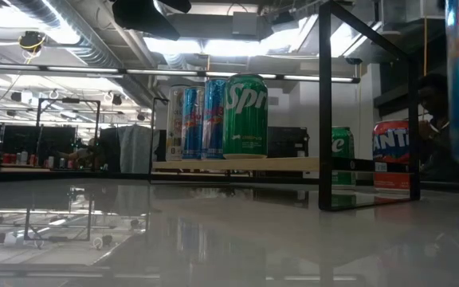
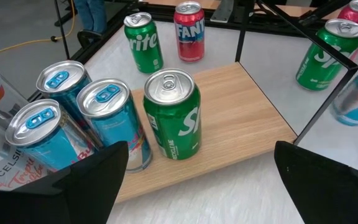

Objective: Place canned beverage on shelf
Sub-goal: Put the blue soda can on the shelf aligned with the other blue soda

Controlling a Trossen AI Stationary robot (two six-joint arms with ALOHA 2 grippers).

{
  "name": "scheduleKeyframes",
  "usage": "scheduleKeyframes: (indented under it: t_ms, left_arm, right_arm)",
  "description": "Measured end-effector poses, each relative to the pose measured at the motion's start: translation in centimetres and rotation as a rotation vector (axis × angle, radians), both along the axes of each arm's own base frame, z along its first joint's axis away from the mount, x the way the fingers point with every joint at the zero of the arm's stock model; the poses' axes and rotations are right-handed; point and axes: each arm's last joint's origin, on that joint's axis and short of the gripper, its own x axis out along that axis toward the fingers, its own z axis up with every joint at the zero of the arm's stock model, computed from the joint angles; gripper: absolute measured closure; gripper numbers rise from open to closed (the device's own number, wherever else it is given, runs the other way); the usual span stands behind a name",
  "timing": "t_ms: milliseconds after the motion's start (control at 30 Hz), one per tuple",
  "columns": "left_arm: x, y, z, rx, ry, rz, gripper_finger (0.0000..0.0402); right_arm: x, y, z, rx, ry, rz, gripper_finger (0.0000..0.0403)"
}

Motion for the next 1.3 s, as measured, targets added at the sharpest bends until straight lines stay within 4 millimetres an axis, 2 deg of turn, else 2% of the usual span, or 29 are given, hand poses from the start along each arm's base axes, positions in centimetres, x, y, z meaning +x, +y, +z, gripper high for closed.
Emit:
scheduleKeyframes:
  t_ms: [333,567,767,967,1133,1300]
  left_arm:
    - [0.0,0.0,0.0,-0.001,0.0,-0.002,0.0007]
    - [0.0,-0.2,-0.1,-0.048,0.019,-0.064,0.0007]
    - [-0.1,-0.6,-0.1,-0.062,0.025,-0.094,0.0007]
    - [-0.5,-1.7,-0.1,-0.062,0.027,-0.138,0.0007]
    - [-0.9,-2.7,-0.1,-0.061,0.029,-0.177,0.0007]
    - [-1.3,-3.7,-0.1,-0.061,0.03,-0.217,0.0007]
  right_arm:
    - [1.4,-0.1,6.0,0.016,-0.138,0.291,0.0178]
    - [3.5,-2.6,8.3,-0.04,-0.196,0.516,0.0177]
    - [5.7,-5.8,8.5,-0.096,-0.216,0.709,0.0177]
    - [8.2,-9.5,8.2,-0.082,-0.251,0.855,0.0176]
    - [10.1,-12.2,7.0,-0.078,-0.238,0.932,0.0176]
    - [12.2,-13.7,4.7,-0.065,-0.222,1.027,0.0176]
